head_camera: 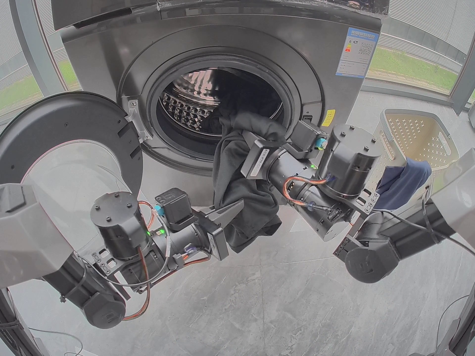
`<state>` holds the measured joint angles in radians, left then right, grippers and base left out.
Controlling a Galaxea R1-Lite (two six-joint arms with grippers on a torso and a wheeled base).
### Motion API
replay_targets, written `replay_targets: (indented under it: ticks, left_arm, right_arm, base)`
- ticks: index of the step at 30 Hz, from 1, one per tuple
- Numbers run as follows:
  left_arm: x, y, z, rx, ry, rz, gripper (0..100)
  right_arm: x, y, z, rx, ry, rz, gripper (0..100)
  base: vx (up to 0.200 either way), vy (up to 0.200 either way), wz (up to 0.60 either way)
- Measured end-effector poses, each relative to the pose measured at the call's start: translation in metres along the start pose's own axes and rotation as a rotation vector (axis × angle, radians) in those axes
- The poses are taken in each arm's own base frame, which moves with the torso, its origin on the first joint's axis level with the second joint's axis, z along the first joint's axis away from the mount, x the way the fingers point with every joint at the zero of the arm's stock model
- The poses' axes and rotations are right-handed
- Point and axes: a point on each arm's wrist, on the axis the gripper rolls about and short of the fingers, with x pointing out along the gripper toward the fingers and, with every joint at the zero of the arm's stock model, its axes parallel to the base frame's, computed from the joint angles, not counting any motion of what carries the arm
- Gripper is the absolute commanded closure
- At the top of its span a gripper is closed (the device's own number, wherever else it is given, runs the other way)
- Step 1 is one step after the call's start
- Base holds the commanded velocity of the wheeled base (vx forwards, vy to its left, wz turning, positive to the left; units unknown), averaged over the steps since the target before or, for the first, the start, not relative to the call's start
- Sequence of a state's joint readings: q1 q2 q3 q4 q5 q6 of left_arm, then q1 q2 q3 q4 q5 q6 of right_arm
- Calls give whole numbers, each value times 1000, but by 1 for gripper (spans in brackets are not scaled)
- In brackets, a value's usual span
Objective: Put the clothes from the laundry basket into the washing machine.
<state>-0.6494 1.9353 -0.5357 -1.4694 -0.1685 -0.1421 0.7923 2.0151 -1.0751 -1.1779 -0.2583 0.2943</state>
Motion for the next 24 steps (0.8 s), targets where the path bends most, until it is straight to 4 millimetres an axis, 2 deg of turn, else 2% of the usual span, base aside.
replay_targets:
  ticks: [7, 19, 20, 24]
  left_arm:
    - [-11, -8, 10, 6, -41, -23, 100]
    - [-17, -2, -15, -14, 57, 10, 100]
    - [-15, 0, -17, -15, 58, 17, 0]
    - [-10, 8, -22, -19, 62, 38, 0]
  right_arm:
    - [-2, -3, -9, -10, 27, -6, 100]
    - [-1, -4, -7, -11, 20, -9, 100]
    - [-1, -4, -7, -11, 20, -8, 100]
    - [-1, -3, -7, -12, 20, -7, 100]
  base:
    - [0, 0, 0]
    - [0, 0, 0]
    - [0, 0, 0]
    - [0, 0, 0]
